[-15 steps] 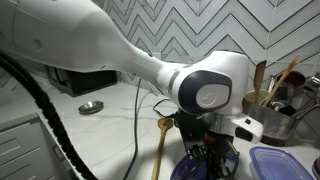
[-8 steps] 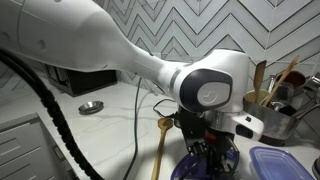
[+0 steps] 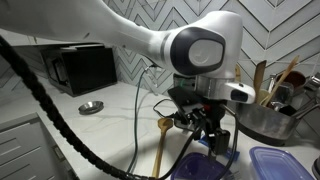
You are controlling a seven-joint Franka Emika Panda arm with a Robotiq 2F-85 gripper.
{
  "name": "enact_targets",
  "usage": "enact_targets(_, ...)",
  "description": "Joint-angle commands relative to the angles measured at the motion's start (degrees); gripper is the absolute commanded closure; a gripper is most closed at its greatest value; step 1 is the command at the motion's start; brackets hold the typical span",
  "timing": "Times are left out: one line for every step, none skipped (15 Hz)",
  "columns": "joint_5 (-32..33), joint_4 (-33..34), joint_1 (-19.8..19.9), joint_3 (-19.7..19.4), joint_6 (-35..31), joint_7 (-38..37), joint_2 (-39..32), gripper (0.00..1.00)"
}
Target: Pick up the silver fork and put it on the dark blue lunch box lid
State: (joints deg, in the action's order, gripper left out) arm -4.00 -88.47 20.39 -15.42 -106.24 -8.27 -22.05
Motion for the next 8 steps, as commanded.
enact_targets(-0.8,-1.1,0.6,1.4,6.6,10.3,5.8,0.0)
enact_targets(-0.8,-1.0,0.7,1.5,8.6,13.4,7.2,0.0)
enact_targets(-0.8,-0.8,0.7,1.6,10.6,16.2,8.5,0.0)
enact_targets(-1.0,-0.7,0.7,1.6,12.3,18.8,9.9,0.0)
enact_targets(-1.2,-0.7,0.7,1.6,14.0,21.5,11.1,0.0)
enact_targets(-1.1,-0.5,0.6,1.4,15.5,23.3,12.2,0.0)
enact_targets(-0.9,-0.7,0.4,1.2,16.1,24.8,13.3,0.0)
enact_targets(-0.7,-0.5,0.2,1.1,17.1,26.3,14.1,0.0)
